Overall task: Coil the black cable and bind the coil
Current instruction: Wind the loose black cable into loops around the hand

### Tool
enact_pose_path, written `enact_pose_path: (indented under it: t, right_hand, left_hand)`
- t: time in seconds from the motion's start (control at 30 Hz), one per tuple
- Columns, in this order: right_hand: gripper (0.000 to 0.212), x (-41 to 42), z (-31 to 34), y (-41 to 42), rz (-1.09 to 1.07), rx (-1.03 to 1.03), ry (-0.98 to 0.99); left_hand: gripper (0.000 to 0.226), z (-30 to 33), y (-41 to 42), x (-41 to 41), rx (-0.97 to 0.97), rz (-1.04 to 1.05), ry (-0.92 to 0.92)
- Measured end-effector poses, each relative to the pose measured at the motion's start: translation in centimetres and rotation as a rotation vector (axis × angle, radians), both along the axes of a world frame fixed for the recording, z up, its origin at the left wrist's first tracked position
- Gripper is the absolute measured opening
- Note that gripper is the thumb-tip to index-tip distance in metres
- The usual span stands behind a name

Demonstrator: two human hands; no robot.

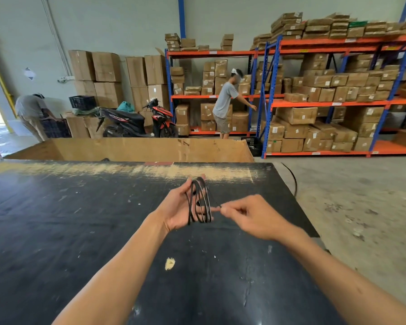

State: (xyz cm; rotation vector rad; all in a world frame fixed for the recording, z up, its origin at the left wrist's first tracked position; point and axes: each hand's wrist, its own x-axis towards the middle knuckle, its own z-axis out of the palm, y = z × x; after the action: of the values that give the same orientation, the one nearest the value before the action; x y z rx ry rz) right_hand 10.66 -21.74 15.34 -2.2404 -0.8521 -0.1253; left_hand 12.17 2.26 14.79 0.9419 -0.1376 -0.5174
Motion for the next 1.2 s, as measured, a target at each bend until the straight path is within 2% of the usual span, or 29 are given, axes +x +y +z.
enact_pose_path:
  t: [0.07, 0.17, 0.27, 0.43, 0.6, 0.67, 0.77, 0.83, 1.03, 1.13, 1.2]
  right_hand:
    - [0.031, -1.2, -2.7, 0.6, 0.002, 0.103, 0.129]
    - [0.030, -2.5, -5.9, 1.4, 0.056, 0.267, 0.332]
    - [0.033, -2.4, -7.1, 1.0, 0.030, 0.305, 0.410]
    - [0.052, -0.2, -6.1, -1.0, 0.017, 0.120, 0.464]
    - [0.011, 3.0, -2.2, -3.0, -0.069, -0.203, 0.286]
    - [0.005, 4.2, 0.1, -3.4, -0.117, -0.307, 0.172]
    - [0.032, 5.6, 3.4, -3.5, -0.179, -0.339, 0.092]
    - [0.040, 5.8, 4.9, -3.2, -0.176, -0.303, 0.022]
    - [0.043, 2.4, 4.5, -0.9, -0.154, -0.182, -0.125]
    - [0.042, 0.3, 2.1, 0.3, -0.210, -0.218, -0.248]
    - [0.038, -0.6, 0.2, 0.8, -0.260, -0.233, -0.265]
  left_hand:
    - [0.045, 1.0, -0.1, 0.2, -0.079, 0.003, -0.037]
    - [0.050, 2.0, -0.7, 0.2, -0.146, -0.037, -0.075]
    - [0.050, 2.6, -1.4, -0.4, -0.158, -0.130, -0.080]
    - [0.050, 2.4, -2.4, -2.2, -0.104, -0.393, -0.065]
    - [0.052, 1.0, -3.4, -3.3, 0.130, -0.681, -0.004]
    - [0.052, -0.1, -3.7, -3.4, 0.259, -0.715, 0.045]
    - [0.050, -1.7, -3.7, -3.1, 0.374, -0.620, 0.079]
    - [0.048, -2.3, -3.4, -2.6, 0.391, -0.483, 0.085]
    - [0.049, -2.6, -2.4, -0.3, 0.304, -0.131, 0.108]
    - [0.046, -2.0, -2.5, 0.1, 0.218, -0.031, 0.126]
    - [0.044, -1.7, -2.7, 0.1, 0.093, -0.013, 0.110]
